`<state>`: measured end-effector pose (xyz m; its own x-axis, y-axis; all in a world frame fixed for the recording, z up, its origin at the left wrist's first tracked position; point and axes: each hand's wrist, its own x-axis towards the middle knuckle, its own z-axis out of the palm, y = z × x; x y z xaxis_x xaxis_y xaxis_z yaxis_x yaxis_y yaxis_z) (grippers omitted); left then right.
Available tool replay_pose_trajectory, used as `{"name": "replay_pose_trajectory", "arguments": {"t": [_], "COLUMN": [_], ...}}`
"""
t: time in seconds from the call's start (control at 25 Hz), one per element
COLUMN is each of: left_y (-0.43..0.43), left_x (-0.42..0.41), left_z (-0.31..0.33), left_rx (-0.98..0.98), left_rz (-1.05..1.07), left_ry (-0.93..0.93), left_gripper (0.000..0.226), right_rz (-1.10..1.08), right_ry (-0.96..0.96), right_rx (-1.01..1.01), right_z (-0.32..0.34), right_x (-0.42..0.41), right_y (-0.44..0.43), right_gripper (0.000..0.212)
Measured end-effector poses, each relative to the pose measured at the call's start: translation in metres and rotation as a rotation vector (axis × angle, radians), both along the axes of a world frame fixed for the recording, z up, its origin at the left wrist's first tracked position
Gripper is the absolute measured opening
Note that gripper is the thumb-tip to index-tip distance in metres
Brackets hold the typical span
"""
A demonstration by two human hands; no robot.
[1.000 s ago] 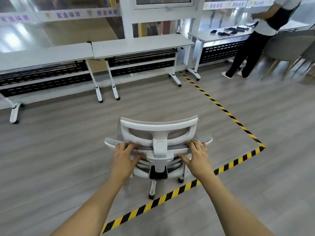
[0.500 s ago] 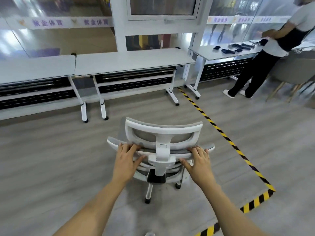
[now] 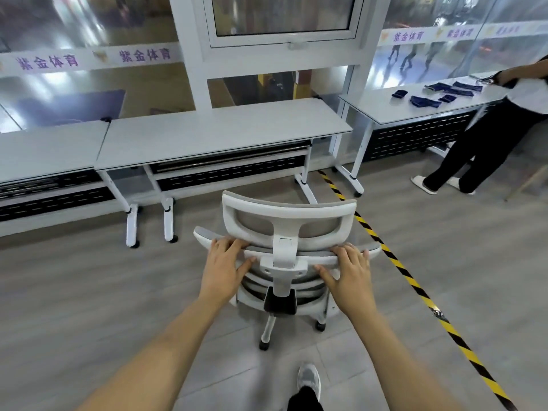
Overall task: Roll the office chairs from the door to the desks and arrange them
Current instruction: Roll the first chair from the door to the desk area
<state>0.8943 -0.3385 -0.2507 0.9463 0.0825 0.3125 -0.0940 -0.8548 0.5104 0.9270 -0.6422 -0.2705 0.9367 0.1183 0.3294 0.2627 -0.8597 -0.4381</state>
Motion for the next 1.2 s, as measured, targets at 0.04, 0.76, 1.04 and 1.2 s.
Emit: {"name": "replay_pose_trajectory", "arguments": {"t": [0.04, 0.76, 1.04, 1.2], "left_y": [-0.008, -0.052, -0.074, -0.082], "left_x": [0.03, 0.318, 0.254, 0.162], "left_z": [-0.001, 0.017, 0.061, 0.084], "left_rx": [0.003, 0.194, 0.126, 0.151], "left_rz": [0.024, -0.012, 0.131, 0.333], "left_ry": [0.001, 0.292, 0.232, 0.109], "left_gripper": [0.035, 0.07, 0.046, 0.037], "right_rz": [0.005, -0.011, 0.172, 0.442], "right_ry": [0.001, 0.231, 0.106, 0.042], "right_rx": [0.011, -0.073, 0.01, 0.045], "right_z": [0.002, 0.036, 0.08, 0.096], "right_x": [0.031, 0.329, 0.292, 0.247], "right_y": [-0.004, -0.036, -0.008, 0.029], "right_gripper": [0.049, 0.052, 0.034, 0.029]}}
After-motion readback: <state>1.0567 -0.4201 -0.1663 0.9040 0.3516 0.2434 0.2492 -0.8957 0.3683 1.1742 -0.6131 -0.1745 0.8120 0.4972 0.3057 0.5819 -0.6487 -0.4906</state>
